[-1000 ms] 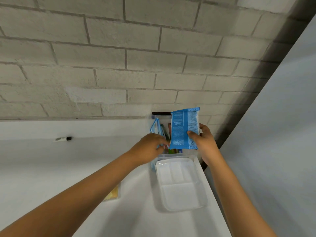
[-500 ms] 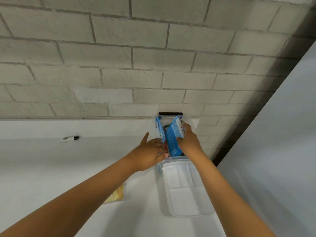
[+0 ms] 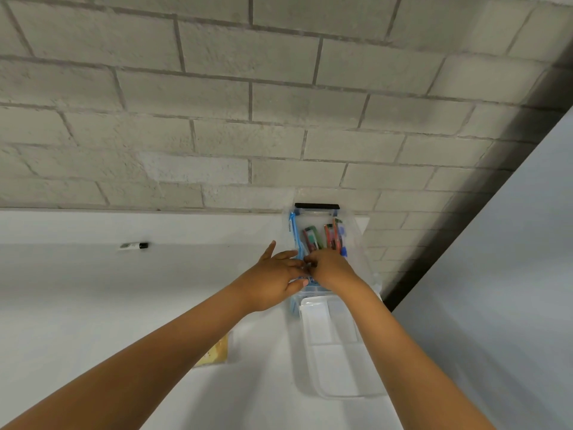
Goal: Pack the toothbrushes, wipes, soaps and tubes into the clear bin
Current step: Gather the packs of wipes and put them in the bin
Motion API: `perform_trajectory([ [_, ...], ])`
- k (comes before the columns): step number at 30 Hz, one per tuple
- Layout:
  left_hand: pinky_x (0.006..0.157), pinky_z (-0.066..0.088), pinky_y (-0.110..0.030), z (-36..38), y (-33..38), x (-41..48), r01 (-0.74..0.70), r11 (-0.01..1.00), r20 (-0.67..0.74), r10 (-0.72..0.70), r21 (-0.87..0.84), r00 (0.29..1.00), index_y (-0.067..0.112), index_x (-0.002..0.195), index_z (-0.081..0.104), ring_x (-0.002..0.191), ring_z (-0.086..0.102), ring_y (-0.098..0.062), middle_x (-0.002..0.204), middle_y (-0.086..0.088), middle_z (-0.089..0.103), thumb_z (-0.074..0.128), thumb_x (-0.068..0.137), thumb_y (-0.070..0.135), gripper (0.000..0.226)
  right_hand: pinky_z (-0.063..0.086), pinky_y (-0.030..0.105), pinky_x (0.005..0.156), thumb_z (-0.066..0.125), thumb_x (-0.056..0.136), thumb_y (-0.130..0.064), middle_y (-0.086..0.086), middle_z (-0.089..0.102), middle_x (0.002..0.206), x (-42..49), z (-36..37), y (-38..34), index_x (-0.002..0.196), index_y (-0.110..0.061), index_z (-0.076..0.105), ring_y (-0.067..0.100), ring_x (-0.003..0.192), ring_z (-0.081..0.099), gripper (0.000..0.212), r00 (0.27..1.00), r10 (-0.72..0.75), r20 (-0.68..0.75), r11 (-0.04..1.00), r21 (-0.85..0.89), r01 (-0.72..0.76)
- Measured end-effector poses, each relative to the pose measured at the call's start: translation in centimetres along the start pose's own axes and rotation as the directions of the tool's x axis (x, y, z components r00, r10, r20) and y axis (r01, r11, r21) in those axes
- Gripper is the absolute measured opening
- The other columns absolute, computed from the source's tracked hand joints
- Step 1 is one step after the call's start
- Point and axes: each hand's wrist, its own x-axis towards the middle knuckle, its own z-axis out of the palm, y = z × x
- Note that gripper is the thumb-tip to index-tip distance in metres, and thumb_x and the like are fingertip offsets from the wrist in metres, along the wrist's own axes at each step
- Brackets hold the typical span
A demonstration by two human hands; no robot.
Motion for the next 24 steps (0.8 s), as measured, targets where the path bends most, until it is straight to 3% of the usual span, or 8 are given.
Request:
perform_trajectory([
  [5,0.115,-0.015,-0.037,-0.1,0.2,-0.2,-0.005,1.0,-0.007,0.005,-0.009,1.0,0.028,0.137,0.042,0.146,0.011,-0.011,0.151,0.007,0.035,0.025,0.099,0.04,0.044,0.046,0.03,0.091,0.047,0.096,-0.024,0.008,0.064,0.119,-0.3,-0.2,0.1,0.121,-0.016,0.058,0.025,0.106,0.061,0.029,0.999,-0.017,0.04,1.0,0.021,0.016],
  [10,0.114,-0.016,-0.035,-0.3,0.7,-0.6,-0.025,0.999,-0.045,0.023,-0.04,0.999,0.026,0.135,0.047,0.145,0.012,-0.011,0.149,0.006,0.038,0.028,0.098,0.039,0.043,0.05,0.034,0.091,0.049,0.094,-0.02,0.009,0.06,0.124,-1.0,-1.0,0.6,0.13,-0.018,0.048,0.025,0.106,0.06,0.036,0.999,0.01,-0.031,0.996,0.094,-0.007],
  [21,0.118,-0.005,-0.035,-2.4,-0.4,-4.6,0.022,0.997,-0.206,-0.038,-0.079,0.978,0.026,0.131,0.05,0.143,0.021,-0.012,0.146,0.005,0.043,0.033,0.098,0.038,0.039,0.043,0.028,0.083,0.043,0.095,-0.017,0.008,0.06,0.124,-3.5,-3.1,-1.4,0.126,-0.015,0.051,0.025,0.107,0.059,0.032,0.964,-0.052,-0.26,0.991,0.105,0.082],
  [24,0.118,-0.002,-0.033,-2.5,-1.5,-6.7,0.075,0.991,-0.246,-0.1,-0.109,0.964,0.027,0.131,0.051,0.143,0.023,-0.012,0.145,0.006,0.044,0.036,0.097,0.038,0.039,0.041,0.03,0.095,0.044,0.093,-0.017,0.008,0.065,0.114,-3.9,-2.7,-2.8,0.122,-0.016,0.054,0.025,0.105,0.059,0.03,0.948,-0.101,-0.301,0.986,0.098,0.136],
])
